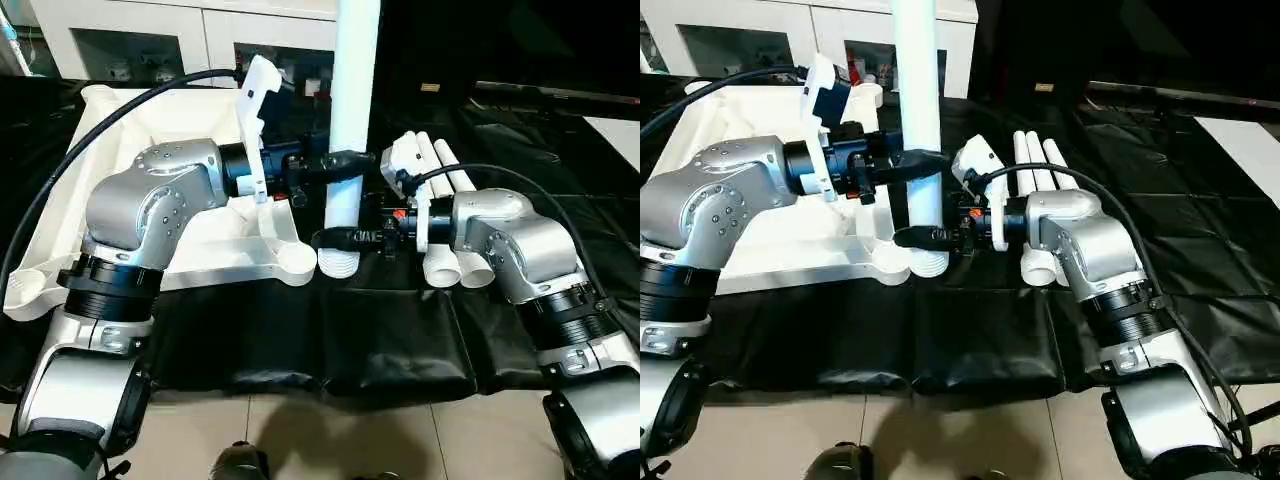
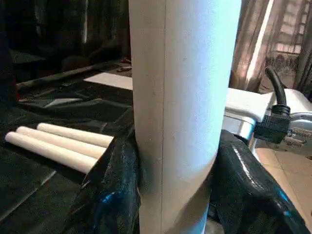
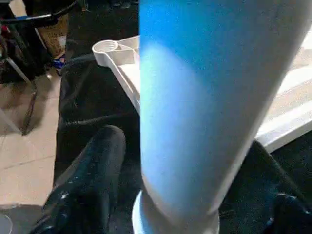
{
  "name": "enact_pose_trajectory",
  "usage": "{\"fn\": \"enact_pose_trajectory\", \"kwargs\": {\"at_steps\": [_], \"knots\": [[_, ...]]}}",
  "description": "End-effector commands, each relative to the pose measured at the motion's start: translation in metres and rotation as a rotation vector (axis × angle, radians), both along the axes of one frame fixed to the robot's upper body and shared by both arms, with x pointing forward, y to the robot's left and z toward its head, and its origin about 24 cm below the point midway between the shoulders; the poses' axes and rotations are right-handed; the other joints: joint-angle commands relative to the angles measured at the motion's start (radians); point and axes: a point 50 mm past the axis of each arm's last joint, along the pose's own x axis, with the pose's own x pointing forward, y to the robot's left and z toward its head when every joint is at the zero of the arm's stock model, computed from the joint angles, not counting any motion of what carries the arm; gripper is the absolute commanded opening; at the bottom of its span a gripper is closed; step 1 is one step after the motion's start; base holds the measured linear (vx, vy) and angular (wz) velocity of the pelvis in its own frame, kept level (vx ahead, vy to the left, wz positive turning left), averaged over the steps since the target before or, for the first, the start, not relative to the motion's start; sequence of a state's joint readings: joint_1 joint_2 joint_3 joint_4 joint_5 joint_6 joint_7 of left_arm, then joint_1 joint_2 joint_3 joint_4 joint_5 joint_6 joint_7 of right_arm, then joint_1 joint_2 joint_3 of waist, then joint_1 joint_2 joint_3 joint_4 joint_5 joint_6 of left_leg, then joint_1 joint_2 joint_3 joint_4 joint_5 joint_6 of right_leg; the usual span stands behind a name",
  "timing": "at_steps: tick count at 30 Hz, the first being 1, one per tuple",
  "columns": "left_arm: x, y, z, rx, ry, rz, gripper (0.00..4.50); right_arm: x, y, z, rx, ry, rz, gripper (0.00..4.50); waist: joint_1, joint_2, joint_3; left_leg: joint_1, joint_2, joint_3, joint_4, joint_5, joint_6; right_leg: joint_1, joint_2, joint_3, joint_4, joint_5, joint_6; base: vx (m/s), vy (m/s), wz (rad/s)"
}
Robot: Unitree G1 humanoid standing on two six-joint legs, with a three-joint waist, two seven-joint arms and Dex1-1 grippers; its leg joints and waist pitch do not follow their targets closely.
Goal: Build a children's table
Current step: Pick table leg
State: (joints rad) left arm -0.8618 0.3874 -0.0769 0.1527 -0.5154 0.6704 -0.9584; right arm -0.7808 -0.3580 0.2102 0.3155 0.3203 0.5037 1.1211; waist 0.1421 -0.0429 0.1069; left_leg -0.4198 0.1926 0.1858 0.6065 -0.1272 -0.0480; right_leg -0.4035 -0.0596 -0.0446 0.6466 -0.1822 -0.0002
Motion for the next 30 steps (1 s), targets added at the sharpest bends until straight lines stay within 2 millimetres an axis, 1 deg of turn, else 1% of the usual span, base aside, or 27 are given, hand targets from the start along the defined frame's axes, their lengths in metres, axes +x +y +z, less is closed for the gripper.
{"fn": "enact_pose_trajectory", "kwargs": {"at_steps": [1,2,3,4,7,8,9,12,17,18,19,21,22,24,30], "knots": [[-0.0041,-0.0040,0.0064,0.011,-0.031,-0.034,1.83,-0.0017,-0.0019,-0.0038,-0.017,-0.003,0.008,2.64,-0.005,0.011,-0.107,0.048,0.039,-0.017,-0.066,-0.275,-0.060,0.034,-0.082,0.039,-0.079,-0.250,-0.198,0.000,0.000,0.00],[-0.0042,-0.0040,0.0063,0.012,-0.030,-0.035,1.83,-0.0016,-0.0018,-0.0039,-0.017,-0.003,0.009,2.64,-0.005,0.009,-0.107,0.047,0.038,-0.017,-0.066,-0.274,-0.060,0.035,-0.082,0.039,-0.080,-0.252,-0.198,0.000,0.000,0.00],[-0.0043,-0.0040,0.0062,0.012,-0.030,-0.036,1.83,-0.0016,-0.0018,-0.0041,-0.017,-0.003,0.010,2.41,-0.005,0.010,-0.107,0.047,0.039,-0.018,-0.066,-0.273,-0.060,0.035,-0.082,0.039,-0.079,-0.254,-0.197,0.000,0.000,0.00],[-0.0045,-0.0041,0.0060,0.013,-0.030,-0.038,1.83,-0.0018,-0.0017,-0.0047,-0.018,-0.002,0.013,2.31,-0.004,0.010,-0.107,0.047,0.038,-0.017,-0.065,-0.270,-0.059,0.035,-0.082,0.040,-0.079,-0.250,-0.197,0.000,0.000,0.00],[-0.0051,-0.0045,0.0068,0.008,-0.031,-0.040,1.83,-0.0033,-0.0013,-0.0070,-0.021,0.003,0.026,2.12,-0.005,0.010,-0.107,0.047,0.039,-0.018,-0.066,-0.273,-0.060,0.035,-0.081,0.039,-0.079,-0.253,-0.197,0.000,0.000,0.00],[-0.0051,-0.0045,0.0069,0.007,-0.031,-0.040,1.83,-0.0034,-0.0013,-0.0072,-0.022,0.003,0.027,2.12,-0.004,0.010,-0.107,0.048,0.039,-0.018,-0.066,-0.275,-0.061,0.035,-0.081,0.039,-0.079,-0.254,-0.197,0.000,0.000,0.00],[-0.0052,-0.0045,0.0071,0.007,-0.031,-0.040,1.83,-0.0035,-0.0012,-0.0075,-0.022,0.003,0.028,1.93,-0.005,0.010,-0.107,0.047,0.039,-0.018,-0.067,-0.276,-0.061,0.035,-0.081,0.039,-0.079,-0.255,-0.196,0.000,0.000,0.00],[-0.0051,-0.0045,0.0085,-0.002,-0.032,-0.039,1.83,-0.0049,-0.0004,-0.0095,-0.022,0.007,0.034,1.88,-0.004,0.012,-0.107,0.048,0.039,-0.018,-0.066,-0.284,-0.062,0.034,-0.082,0.039,-0.080,-0.262,-0.195,0.000,0.000,0.00],[-0.0053,-0.0045,0.0093,-0.011,-0.033,-0.039,1.83,-0.0043,-0.0006,-0.0105,-0.017,0.005,0.022,1.84,-0.004,0.012,-0.108,0.047,0.038,-0.018,-0.066,-0.275,-0.059,0.035,-0.081,0.039,-0.079,-0.248,-0.199,0.000,0.000,0.00],[-0.0055,-0.0046,0.0094,-0.013,-0.033,-0.040,1.83,-0.0040,-0.0008,-0.0105,-0.014,0.005,0.016,2.40,-0.004,0.014,-0.108,0.047,0.039,-0.018,-0.066,-0.274,-0.059,0.035,-0.081,0.039,-0.078,-0.244,-0.201,0.000,0.000,0.00],[-0.0057,-0.0047,0.0094,-0.013,-0.032,-0.042,1.83,-0.0039,-0.0009,-0.0104,-0.008,0.011,0.013,2.54,-0.004,0.013,-0.108,0.047,0.038,-0.018,-0.066,-0.277,-0.060,0.035,-0.081,0.039,-0.079,-0.244,-0.202,0.000,0.000,0.00],[-0.0064,-0.0050,0.0092,-0.010,-0.032,-0.047,1.83,-0.0039,-0.0006,-0.0108,-0.004,0.019,0.009,2.60,-0.004,0.013,-0.108,0.048,0.039,-0.018,-0.066,-0.280,-0.060,0.034,-0.081,0.039,-0.078,-0.245,-0.203,0.000,0.000,0.00],[-0.0066,-0.0051,0.0092,-0.009,-0.032,-0.048,1.83,-0.0040,-0.0004,-0.0109,-0.004,0.020,0.008,2.74,-0.004,0.013,-0.108,0.048,0.039,-0.018,-0.066,-0.276,-0.059,0.035,-0.082,0.039,-0.078,-0.240,-0.205,0.000,0.000,0.00],[-0.0071,-0.0056,0.0093,-0.006,-0.034,-0.055,1.83,-0.0048,0.0003,-0.0118,-0.011,0.020,0.014,2.87,-0.004,0.013,-0.109,0.047,0.039,-0.018,-0.066,-0.269,-0.057,0.036,-0.081,0.038,-0.077,-0.228,-0.209,0.000,0.000,0.00],[-0.0096,-0.0063,0.0079,0.005,-0.034,-0.076,1.83,-0.0052,0.0010,-0.0127,-0.013,0.024,0.016,2.87,-0.004,0.013,-0.108,0.049,0.039,-0.018,-0.066,-0.281,-0.061,0.035,-0.082,0.039,-0.080,-0.252,-0.202,0.000,0.000,0.00]]}}
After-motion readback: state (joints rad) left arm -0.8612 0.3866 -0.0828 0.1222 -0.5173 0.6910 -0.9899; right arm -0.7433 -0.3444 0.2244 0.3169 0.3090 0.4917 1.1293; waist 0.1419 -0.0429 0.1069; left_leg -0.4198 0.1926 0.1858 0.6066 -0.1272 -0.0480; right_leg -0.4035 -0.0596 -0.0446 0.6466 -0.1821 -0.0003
